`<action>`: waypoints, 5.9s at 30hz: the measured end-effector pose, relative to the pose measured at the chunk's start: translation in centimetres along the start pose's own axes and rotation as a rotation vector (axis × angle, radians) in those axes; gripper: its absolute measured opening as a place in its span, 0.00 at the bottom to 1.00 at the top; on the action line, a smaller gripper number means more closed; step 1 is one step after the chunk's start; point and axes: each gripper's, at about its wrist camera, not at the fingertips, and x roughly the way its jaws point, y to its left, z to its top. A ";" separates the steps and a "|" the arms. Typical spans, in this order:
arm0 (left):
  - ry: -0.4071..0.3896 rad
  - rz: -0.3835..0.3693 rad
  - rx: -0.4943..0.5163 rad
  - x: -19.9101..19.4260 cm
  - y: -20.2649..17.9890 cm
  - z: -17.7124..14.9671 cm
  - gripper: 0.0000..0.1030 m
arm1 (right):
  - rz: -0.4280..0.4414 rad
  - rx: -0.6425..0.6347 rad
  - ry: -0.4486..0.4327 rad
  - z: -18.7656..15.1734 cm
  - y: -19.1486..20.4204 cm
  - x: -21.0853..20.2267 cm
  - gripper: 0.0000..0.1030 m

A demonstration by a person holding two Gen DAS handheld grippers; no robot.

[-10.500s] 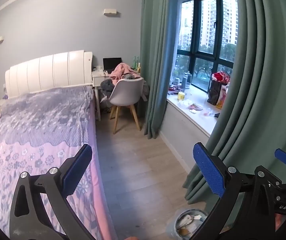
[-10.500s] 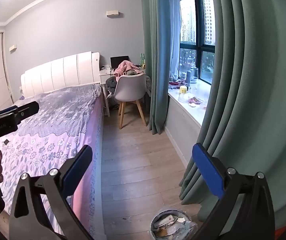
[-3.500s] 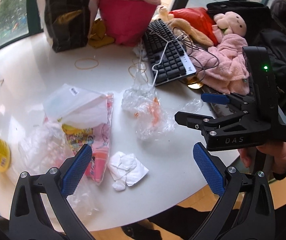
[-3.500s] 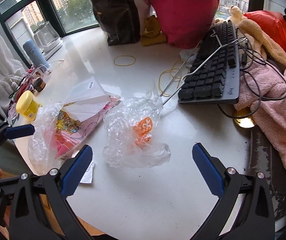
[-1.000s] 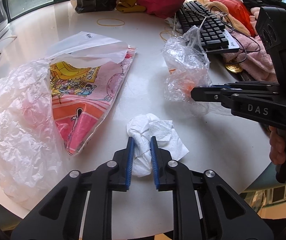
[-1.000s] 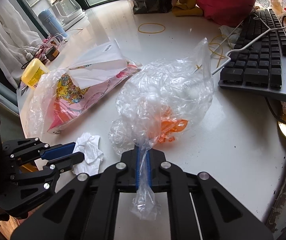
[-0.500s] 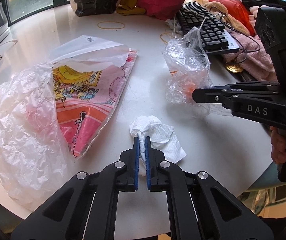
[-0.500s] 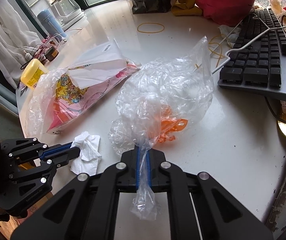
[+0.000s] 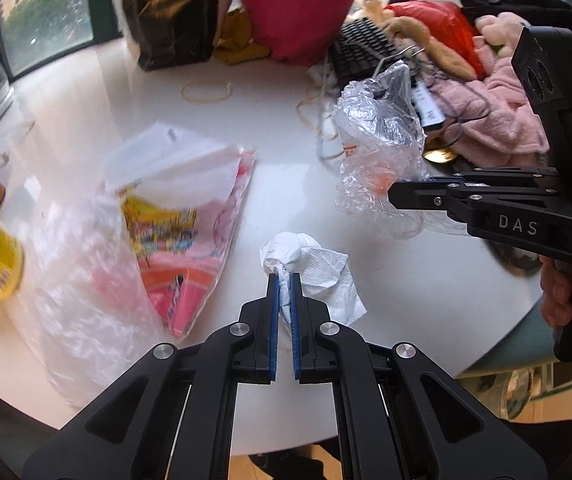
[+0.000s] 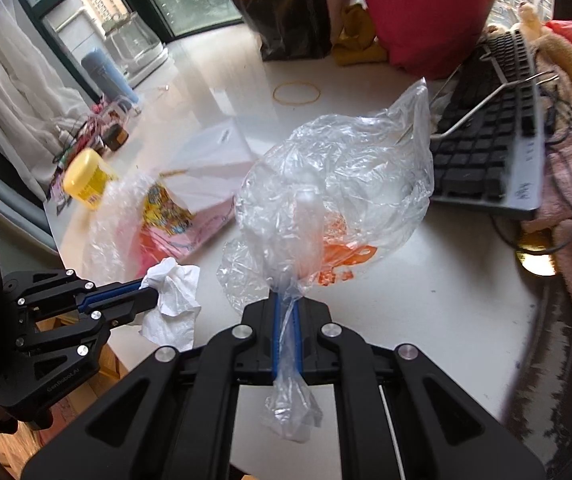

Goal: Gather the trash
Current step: 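Carry the plastic bag and tissue in both tools over to the grey trash bin, then open the right tool over the bin while the left tool releases the tissue, then return both open tools to the window table toward the pink snack bag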

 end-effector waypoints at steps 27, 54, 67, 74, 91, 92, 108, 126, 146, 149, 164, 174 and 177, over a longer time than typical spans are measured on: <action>-0.118 -0.245 0.497 -15.2 -7.2 -1.4 0.04 | -0.249 0.301 -0.261 -10.4 9.5 -16.7 0.07; -0.008 -0.656 1.087 -20.2 -34.7 -18.1 0.04 | -0.583 0.918 -0.389 -42.4 8.7 -32.8 0.07; -0.019 -0.762 1.204 -24.9 -51.1 -28.3 0.04 | -0.726 1.025 -0.452 -57.2 7.1 -43.4 0.07; 0.001 -0.832 1.312 -25.8 -58.0 -32.1 0.04 | -0.783 1.157 -0.485 -63.2 7.1 -46.5 0.07; 0.100 -0.866 1.397 -17.5 -72.7 -32.1 0.04 | -0.774 1.339 -0.440 -70.8 -4.7 -48.1 0.07; 0.112 -0.859 1.405 -16.3 -73.8 -31.7 0.04 | -0.760 1.345 -0.429 -70.8 -6.3 -47.9 0.07; 0.272 -0.682 1.432 -1.2 -82.2 -34.9 0.04 | -0.548 1.365 -0.292 -76.2 -21.0 -38.2 0.07; 0.416 -0.503 1.291 18.5 -82.3 -41.9 0.04 | -0.387 1.157 -0.117 -83.3 -33.3 -23.0 0.07; 0.463 -0.475 1.264 25.4 -83.7 -42.9 0.58 | -0.435 1.057 -0.038 -84.0 -37.2 -19.5 0.83; 0.443 -0.470 1.256 25.0 -83.7 -42.4 0.80 | -0.469 1.019 -0.031 -83.6 -37.5 -20.0 0.91; 0.388 -0.457 1.218 17.7 -83.2 -38.6 0.94 | -0.614 0.954 -0.050 -79.7 -34.5 -27.1 0.93; 0.321 -0.473 1.096 6.2 -82.8 -32.6 0.94 | -0.716 1.007 -0.106 -77.2 -29.0 -37.8 0.93; 0.290 -0.467 1.096 2.6 -82.5 -31.3 0.94 | -0.739 1.020 -0.104 -76.6 -27.4 -40.5 0.93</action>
